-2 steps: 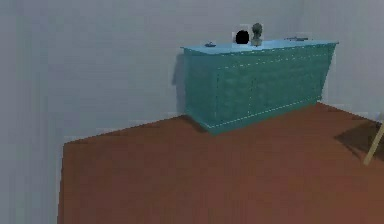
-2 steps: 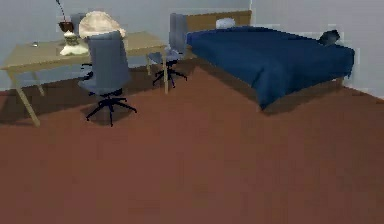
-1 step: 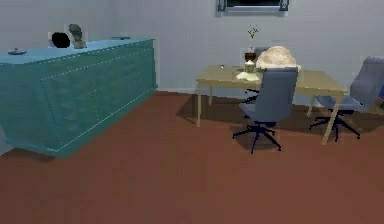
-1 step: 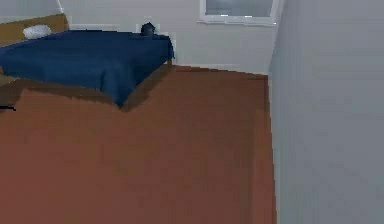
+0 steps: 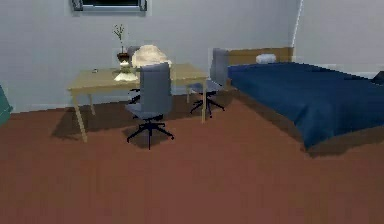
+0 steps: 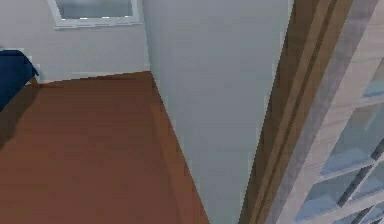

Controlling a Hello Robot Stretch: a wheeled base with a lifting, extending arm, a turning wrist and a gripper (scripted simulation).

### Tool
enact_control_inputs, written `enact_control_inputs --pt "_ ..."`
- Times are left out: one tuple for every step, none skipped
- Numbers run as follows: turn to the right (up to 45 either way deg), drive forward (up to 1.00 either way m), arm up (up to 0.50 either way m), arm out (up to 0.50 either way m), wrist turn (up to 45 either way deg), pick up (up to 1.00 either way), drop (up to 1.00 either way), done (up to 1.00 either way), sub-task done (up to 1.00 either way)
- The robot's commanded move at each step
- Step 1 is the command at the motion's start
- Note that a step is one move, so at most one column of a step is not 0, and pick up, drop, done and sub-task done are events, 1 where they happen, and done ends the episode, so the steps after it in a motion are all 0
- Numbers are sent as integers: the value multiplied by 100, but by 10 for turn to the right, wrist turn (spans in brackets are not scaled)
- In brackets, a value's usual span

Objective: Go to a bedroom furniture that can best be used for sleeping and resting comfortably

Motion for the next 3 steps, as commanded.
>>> enact_control_inputs --pt "0 15 0 0 0 0 0 0 0" --pt "330 0 0 0 0 0 0 0 0" --pt "0 100 0 0 0 0 0 0 0"
